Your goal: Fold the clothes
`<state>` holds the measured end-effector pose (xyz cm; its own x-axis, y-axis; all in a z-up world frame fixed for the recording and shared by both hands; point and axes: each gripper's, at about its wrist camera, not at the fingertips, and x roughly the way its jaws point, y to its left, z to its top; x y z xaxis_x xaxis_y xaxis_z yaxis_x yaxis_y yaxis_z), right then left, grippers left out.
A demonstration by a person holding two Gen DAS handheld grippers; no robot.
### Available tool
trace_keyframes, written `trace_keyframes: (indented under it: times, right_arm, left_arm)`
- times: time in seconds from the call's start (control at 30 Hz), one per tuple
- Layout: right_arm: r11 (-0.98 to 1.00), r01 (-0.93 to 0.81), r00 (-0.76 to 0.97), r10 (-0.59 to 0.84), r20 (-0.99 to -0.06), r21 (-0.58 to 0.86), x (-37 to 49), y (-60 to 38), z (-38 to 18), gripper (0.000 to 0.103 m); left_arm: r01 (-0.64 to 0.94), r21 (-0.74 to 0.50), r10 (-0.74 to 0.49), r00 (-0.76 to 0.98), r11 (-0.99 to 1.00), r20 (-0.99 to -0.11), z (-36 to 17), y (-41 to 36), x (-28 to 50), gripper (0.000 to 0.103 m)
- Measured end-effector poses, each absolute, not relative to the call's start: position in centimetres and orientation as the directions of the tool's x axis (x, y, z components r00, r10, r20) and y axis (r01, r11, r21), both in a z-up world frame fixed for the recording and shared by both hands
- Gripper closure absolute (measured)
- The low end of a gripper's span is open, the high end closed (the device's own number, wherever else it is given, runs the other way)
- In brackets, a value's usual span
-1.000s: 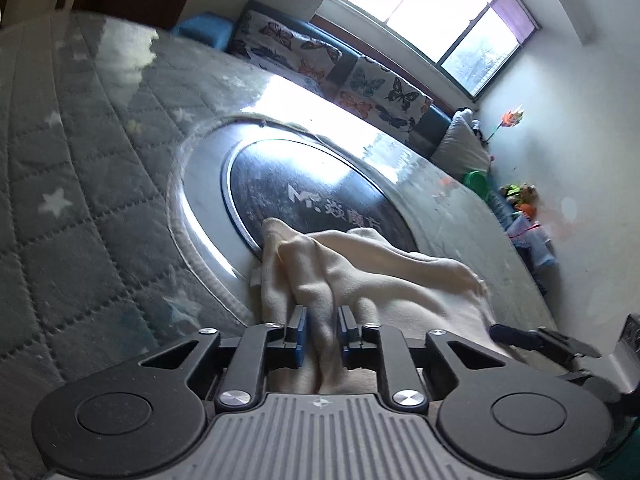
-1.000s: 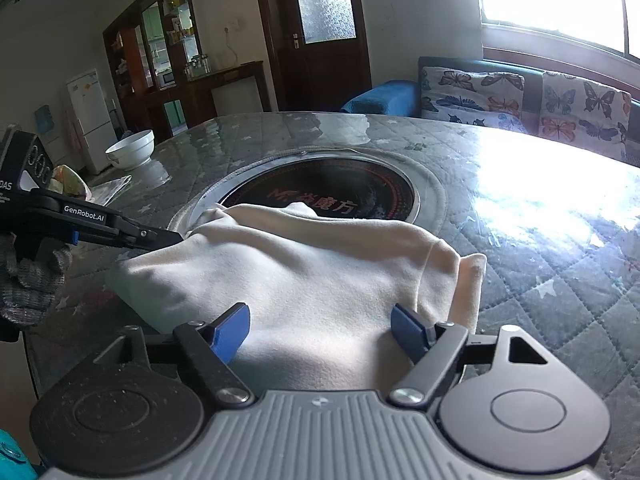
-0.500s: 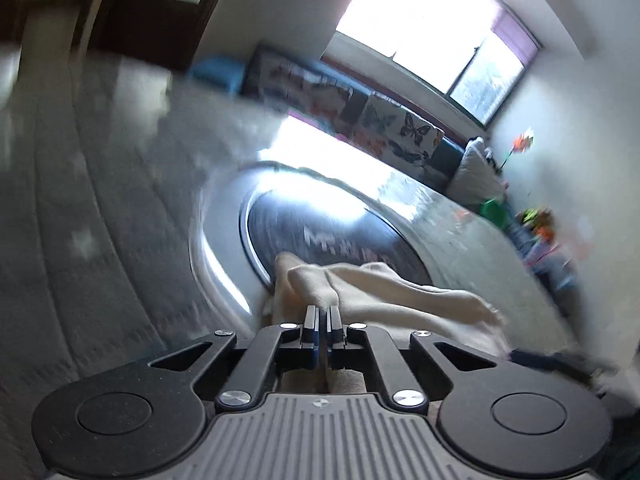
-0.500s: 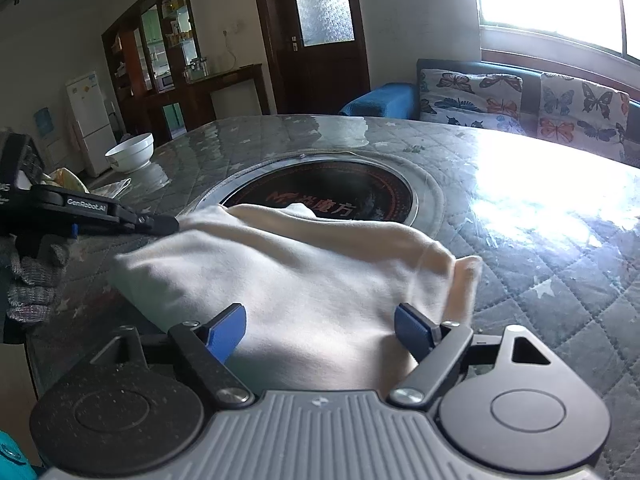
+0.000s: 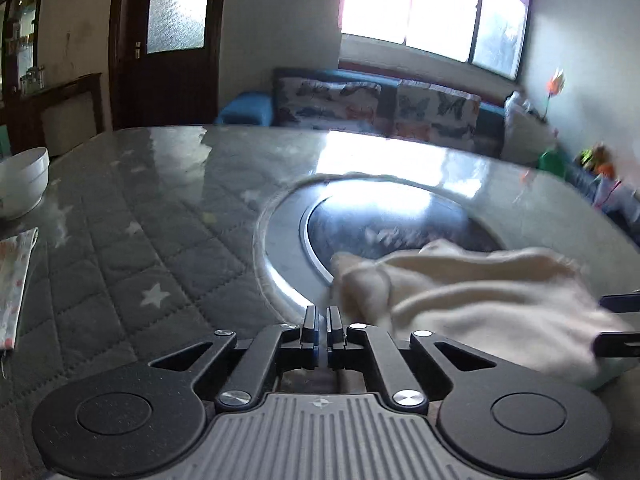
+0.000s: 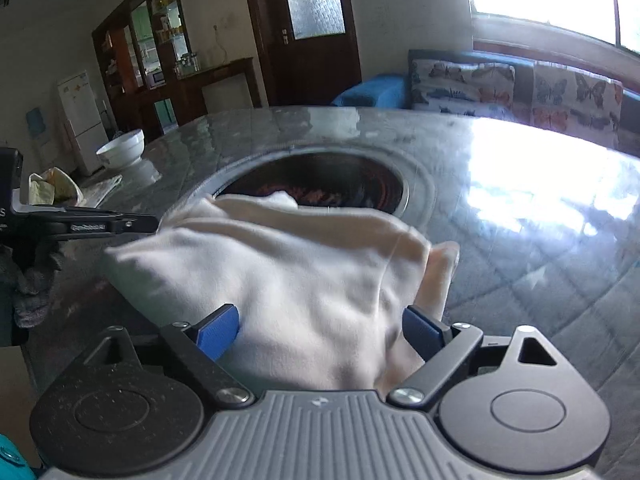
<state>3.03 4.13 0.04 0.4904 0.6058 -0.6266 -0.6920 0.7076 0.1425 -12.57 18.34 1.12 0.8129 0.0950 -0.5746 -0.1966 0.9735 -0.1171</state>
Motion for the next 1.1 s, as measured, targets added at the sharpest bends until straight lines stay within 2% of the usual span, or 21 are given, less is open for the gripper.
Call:
trace_keyframes:
  times: [0.13, 0.2, 0.23, 0.6, 0.7, 0.87, 1.1]
  right_arm:
    - [0.690, -0.708, 0.474, 0.624, -0.621, 0.153, 4.6, 5.0, 1.8, 0.021]
    - [0.680, -0.717, 0.463, 0.631, -0.622, 0.155, 5.5, 5.9, 2.4, 0.034]
    - [0.673, -0.721, 0.452, 0.635, -0.626, 0.162, 6.2, 6.6, 2.6, 0.037]
    - [0.691, -0.695, 0.393, 0.597, -0.700, 0.199, 10.7, 13.1, 0.8, 0.070]
    - [0.721, -0.669, 0.405, 0.559, -0.724, 0.182, 11.2, 14.1, -0.5, 0.074]
    - [0.737, -0.656, 0.417, 0.535, -0.735, 0.165, 12.1, 14.6, -1.2, 0.074]
    - [0.679, -0.711, 0.385, 0.590, -0.710, 0.180, 11.4, 15.8, 0.4, 0.073]
  left_arm:
    - [-0.022, -0.132, -0.052, 0.843, 0.991, -0.535, 2.7, 15.8, -12.9, 0.097]
    - [0.046, -0.131, -0.109, 0.837, 0.990, -0.536, 2.7, 14.1, -12.5, 0.097]
    - [0.072, -0.131, -0.132, 0.832, 0.989, -0.539, 2.5, 13.4, -12.2, 0.097]
    - [0.200, -0.148, -0.249, 0.775, 0.969, -0.581, 0.1, 10.5, -11.4, 0.093]
    - [0.216, -0.155, -0.265, 0.765, 0.964, -0.587, -0.3, 10.5, -11.8, 0.092]
    - [0.226, -0.163, -0.279, 0.763, 0.960, -0.584, -0.5, 10.7, -12.0, 0.091]
    - [0.226, -0.186, -0.292, 0.762, 0.956, -0.579, -0.7, 11.1, -12.1, 0.089]
